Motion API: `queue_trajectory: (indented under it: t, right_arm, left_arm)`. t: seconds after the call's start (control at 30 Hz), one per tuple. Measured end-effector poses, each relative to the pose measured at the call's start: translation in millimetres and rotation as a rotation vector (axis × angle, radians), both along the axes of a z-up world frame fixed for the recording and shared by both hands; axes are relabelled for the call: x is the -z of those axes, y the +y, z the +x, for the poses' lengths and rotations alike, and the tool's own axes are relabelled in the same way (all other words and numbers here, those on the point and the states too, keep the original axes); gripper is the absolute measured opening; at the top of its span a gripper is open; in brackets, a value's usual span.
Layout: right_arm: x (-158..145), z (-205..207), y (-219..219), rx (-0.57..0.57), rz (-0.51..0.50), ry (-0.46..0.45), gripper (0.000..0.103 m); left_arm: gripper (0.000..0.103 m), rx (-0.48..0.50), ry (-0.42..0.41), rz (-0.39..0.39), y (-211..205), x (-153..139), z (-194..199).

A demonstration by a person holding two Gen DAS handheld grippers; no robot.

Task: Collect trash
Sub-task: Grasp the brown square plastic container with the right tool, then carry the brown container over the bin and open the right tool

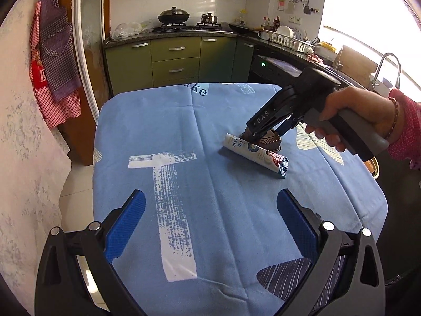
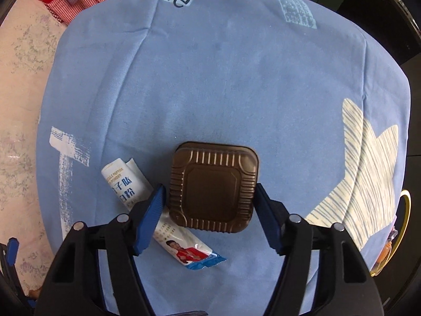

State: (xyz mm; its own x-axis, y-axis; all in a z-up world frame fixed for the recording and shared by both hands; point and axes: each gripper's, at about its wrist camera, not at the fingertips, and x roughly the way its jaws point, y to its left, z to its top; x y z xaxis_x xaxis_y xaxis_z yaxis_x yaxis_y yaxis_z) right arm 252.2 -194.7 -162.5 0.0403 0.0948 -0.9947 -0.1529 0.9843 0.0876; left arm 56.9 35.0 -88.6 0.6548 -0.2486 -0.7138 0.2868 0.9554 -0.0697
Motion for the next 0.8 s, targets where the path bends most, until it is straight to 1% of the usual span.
queue_trajectory:
  t: [0.03,0.1,0.17,0.33,0.47,0.5,0.63,0.73,0.8]
  right_arm:
    - [1.4,-0.3,2.0,-0.001,-0.006,-0.003,0.065]
    - [2.6,1.7,10.1,-0.009,-0.015,-0.014,0.064]
    - [1.9,0.7,12.2,-0.014,-0.023,-0.027,0.058]
    - [-4.6,-5.2,3.9,-0.014,-0.012,-0.058,0.057]
    - [-26.4,-15.2,-18.5,-0.011,0.016,-0.096,0.057]
    - [-30.5,-15.6,-15.6,-0.006,0.022,-0.106,0.057]
    - [-57.6,-33.3,-56.4,0.023,0.036,-0.15,0.057]
    - [-74.3,-49.2,-105.9,0.062,0.025,-0.167,0.057]
    - [-82.4,-60.5,-151.6,0.108,0.0,-0.178,0.057]
  left_arm:
    - [0.098,-0.003,0.0,-0.002,1.1,-0.5,-1.0]
    - [0.099,-0.013,-0.004,0.0,3.3,-1.0,-3.4]
    - [0.099,-0.019,-0.004,0.004,4.4,-1.3,-4.6]
    - [0.098,-0.026,-0.007,0.011,4.3,-2.1,-7.2]
    - [0.098,-0.028,-0.008,0.014,2.8,-3.7,-7.1]
    - [0.098,-0.028,-0.01,0.016,2.1,-4.5,-7.7]
    - [0.098,-0.028,-0.015,0.018,-1.8,-7.6,-9.3]
    - [0.099,-0.021,-0.016,0.015,-8.2,-8.7,-10.2]
    - [0.098,-0.013,-0.015,0.017,-13.9,-8.4,-10.3]
